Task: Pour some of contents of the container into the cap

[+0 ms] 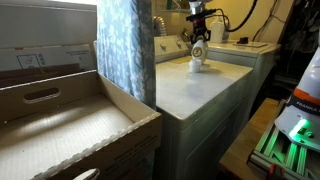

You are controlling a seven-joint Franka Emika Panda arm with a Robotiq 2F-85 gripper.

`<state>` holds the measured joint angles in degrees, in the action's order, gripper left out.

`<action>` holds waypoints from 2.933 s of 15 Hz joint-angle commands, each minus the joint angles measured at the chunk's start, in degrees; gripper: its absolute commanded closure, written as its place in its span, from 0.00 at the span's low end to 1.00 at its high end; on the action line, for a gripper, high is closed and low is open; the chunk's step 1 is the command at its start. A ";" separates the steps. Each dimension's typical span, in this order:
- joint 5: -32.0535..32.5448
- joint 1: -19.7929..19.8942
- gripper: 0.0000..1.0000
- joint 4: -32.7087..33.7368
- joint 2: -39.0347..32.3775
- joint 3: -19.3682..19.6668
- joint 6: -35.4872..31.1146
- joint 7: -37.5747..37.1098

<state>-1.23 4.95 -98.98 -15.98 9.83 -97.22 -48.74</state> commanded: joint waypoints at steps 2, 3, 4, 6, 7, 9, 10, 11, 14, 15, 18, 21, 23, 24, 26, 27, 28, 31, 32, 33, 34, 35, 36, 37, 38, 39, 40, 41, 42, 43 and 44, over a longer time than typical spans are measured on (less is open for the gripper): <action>-3.73 1.73 1.00 0.02 2.10 0.07 2.90 2.50; -4.34 2.00 1.00 0.12 2.06 0.15 3.08 2.65; -4.77 2.22 1.00 0.15 2.07 0.26 3.12 2.76; -5.83 2.76 1.00 0.29 2.04 0.47 3.41 3.20; -6.44 3.05 1.00 0.36 2.02 0.58 3.58 3.36; -7.62 3.61 1.00 0.45 2.04 0.73 3.90 3.85; -8.43 3.94 1.00 0.52 2.02 0.81 4.16 4.42; -9.01 4.17 1.00 0.56 1.99 0.90 4.36 4.77; -10.47 4.72 1.00 0.62 1.95 0.99 5.22 5.94; -11.03 4.88 1.00 0.66 1.91 1.02 5.56 6.41; -12.39 5.30 1.00 0.72 1.89 1.20 6.38 7.64; -13.63 5.89 1.00 0.58 1.96 1.57 6.95 8.50; -14.58 6.35 1.00 0.53 2.00 1.77 7.50 9.31; -15.44 6.64 1.00 0.54 1.98 1.83 7.73 9.71; -16.38 7.01 1.00 0.58 1.91 2.12 8.18 10.13; -16.91 7.25 1.00 0.65 1.88 2.25 8.49 10.40; -17.26 7.41 1.00 0.70 1.84 2.40 8.60 10.45; -18.27 7.93 1.00 0.85 1.78 2.80 9.18 10.78; -18.65 8.12 1.00 0.93 1.66 2.93 9.41 10.90; -18.92 8.26 1.00 0.95 1.64 3.05 9.77 10.99; -19.32 8.48 1.00 1.02 1.58 3.16 10.20 11.17; -19.69 8.67 1.00 1.05 1.58 3.27 10.51 11.31; -19.97 8.88 1.00 1.05 1.59 3.44 10.76 11.36; -20.30 9.07 1.00 1.08 1.58 3.55 10.92 11.52; -20.67 9.27 1.00 1.04 1.59 3.70 10.86 11.58; -20.96 9.45 1.00 1.04 1.57 3.82 10.90 11.63; -21.43 9.67 1.00 1.00 1.54 3.97 10.88 11.70; -21.99 9.90 1.00 0.88 1.51 4.10 10.78 11.93; -22.83 10.18 1.00 0.79 1.55 4.20 10.79 12.19; -23.63 10.46 1.00 0.68 1.50 4.32 10.78 12.41; -24.65 10.79 1.00 0.57 1.46 4.41 10.73 12.74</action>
<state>-22.10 14.23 -98.92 -15.94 13.70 -89.50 -37.40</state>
